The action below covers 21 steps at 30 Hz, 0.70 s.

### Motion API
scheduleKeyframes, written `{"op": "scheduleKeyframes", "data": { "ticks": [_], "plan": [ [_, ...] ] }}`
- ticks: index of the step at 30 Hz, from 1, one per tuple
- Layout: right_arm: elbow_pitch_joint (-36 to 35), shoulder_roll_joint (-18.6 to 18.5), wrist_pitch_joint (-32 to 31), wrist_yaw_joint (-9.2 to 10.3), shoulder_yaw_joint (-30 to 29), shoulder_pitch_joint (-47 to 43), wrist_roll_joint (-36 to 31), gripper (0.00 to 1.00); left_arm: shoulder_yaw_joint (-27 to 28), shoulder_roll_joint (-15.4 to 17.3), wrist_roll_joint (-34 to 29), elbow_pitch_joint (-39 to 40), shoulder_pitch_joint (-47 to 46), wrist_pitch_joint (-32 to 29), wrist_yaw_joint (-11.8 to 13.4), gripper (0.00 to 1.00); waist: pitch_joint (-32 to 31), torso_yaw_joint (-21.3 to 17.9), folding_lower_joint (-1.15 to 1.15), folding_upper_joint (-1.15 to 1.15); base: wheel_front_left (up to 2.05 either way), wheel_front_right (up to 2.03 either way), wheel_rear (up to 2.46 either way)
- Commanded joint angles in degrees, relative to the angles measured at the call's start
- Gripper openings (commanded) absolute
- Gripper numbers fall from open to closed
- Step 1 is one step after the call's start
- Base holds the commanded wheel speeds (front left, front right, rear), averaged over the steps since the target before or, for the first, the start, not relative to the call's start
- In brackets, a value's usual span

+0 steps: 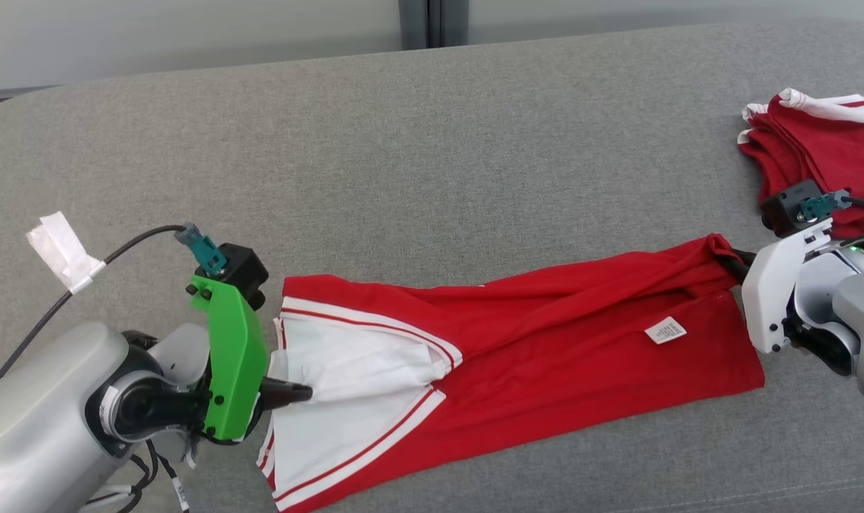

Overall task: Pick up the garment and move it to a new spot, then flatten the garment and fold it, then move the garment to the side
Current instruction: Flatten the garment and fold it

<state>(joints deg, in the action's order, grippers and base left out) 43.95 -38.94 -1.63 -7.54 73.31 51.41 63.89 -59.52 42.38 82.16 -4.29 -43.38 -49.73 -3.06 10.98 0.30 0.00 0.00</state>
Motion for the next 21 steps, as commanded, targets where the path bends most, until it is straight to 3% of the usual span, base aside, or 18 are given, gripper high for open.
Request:
{"op": "scheduleKeyframes", "data": {
  "ticks": [1,2,4,5,13,21],
  "plan": [
    [-0.2,-0.4,-0.3,0.11,0.1,-0.3,0.1,0.72,-0.3,-0.1,0.3,-0.4,1.1,-0.4,0.0,0.00,0.0,0.0,0.00,0.00,0.00,0.00,0.00],
    [-0.3,-0.4,-0.7,0.11,0.1,-0.4,0.0,1.00,-0.6,-0.4,0.1,-0.7,1.3,-0.4,-0.1,0.00,-0.1,0.0,0.00,0.00,0.00,0.00,0.00],
    [-0.3,-0.2,-1.1,0.11,0.2,-0.8,-0.2,1.00,-1.1,-0.7,0.0,-1.1,1.8,-0.8,-0.3,0.89,-0.2,0.0,0.00,0.00,0.00,0.00,0.00],
    [-0.2,-0.1,-1.5,0.11,0.2,-1.1,-0.5,1.00,-1.4,-0.8,0.0,-1.4,2.0,-0.9,-0.4,1.00,-0.3,0.0,0.00,0.00,0.00,0.00,0.00],
    [-1.9,-2.3,-4.7,0.11,0.1,-2.7,-1.9,1.00,-0.3,0.2,-2.9,-3.7,0.9,2.9,-1.1,1.00,-2.7,0.1,0.00,0.00,0.00,0.00,0.00],
    [-6.1,-7.4,-0.1,0.11,-0.3,-0.6,1.1,1.00,4.9,1.3,-9.2,-4.7,0.1,17.8,-1.8,1.00,-5.8,0.4,0.00,0.00,0.00,0.00,0.00]
  ]
}}
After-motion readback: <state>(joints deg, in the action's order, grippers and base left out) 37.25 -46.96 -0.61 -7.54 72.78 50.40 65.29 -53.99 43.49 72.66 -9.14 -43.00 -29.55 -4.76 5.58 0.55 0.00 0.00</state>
